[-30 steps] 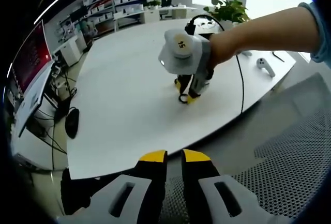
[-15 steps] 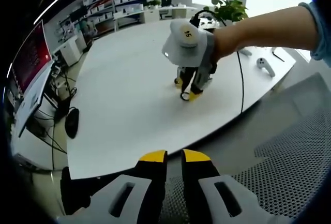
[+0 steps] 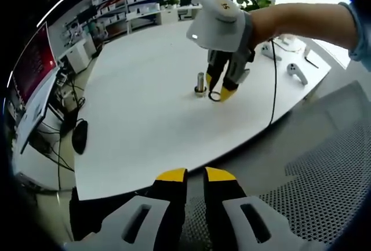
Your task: Place the washer onto the threaded stud by aligning its center hole with the stud, sliding it down to the base, and recovering from edge contact or off-axis alignment until the washer reaches the visible bottom stop.
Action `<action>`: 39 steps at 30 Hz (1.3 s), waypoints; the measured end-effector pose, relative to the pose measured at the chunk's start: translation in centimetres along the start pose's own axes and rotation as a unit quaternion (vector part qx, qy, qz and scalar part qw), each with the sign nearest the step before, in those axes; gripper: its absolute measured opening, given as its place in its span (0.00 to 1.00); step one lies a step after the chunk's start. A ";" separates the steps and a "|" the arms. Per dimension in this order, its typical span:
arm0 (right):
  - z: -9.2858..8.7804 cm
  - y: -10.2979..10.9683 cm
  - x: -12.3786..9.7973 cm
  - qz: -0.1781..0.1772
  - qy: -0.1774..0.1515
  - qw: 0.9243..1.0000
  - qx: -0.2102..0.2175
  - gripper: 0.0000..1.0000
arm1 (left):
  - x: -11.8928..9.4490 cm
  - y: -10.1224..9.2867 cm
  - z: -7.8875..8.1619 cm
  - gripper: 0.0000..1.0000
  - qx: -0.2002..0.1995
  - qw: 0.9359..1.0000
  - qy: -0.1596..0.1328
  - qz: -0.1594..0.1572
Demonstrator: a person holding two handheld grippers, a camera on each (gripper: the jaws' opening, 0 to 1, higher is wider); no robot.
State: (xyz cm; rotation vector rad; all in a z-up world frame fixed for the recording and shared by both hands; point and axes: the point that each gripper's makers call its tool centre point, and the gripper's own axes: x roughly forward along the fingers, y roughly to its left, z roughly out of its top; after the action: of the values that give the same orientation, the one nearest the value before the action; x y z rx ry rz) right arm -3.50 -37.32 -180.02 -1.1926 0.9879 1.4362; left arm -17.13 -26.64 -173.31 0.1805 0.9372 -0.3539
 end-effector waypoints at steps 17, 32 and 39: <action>-0.3 -1.9 -3.5 -0.021 0.000 1.000 -0.004 0.23 | 0.0 0.2 -0.1 0.09 -0.004 1.000 0.002 0.006; -0.7 -5.1 -3.8 -0.055 0.001 0.998 0.022 0.23 | 0.1 0.2 0.1 0.09 -0.010 1.000 -0.002 0.002; -1.6 -6.1 -2.9 -0.062 0.009 0.998 0.030 0.23 | 0.1 0.2 0.1 0.08 -0.015 1.000 -0.002 0.003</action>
State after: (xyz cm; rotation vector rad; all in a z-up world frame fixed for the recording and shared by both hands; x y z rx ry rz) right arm 2.88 -38.28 -177.43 -1.2025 0.9469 1.2926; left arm -16.86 -26.49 -173.35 0.1553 0.9367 -0.3340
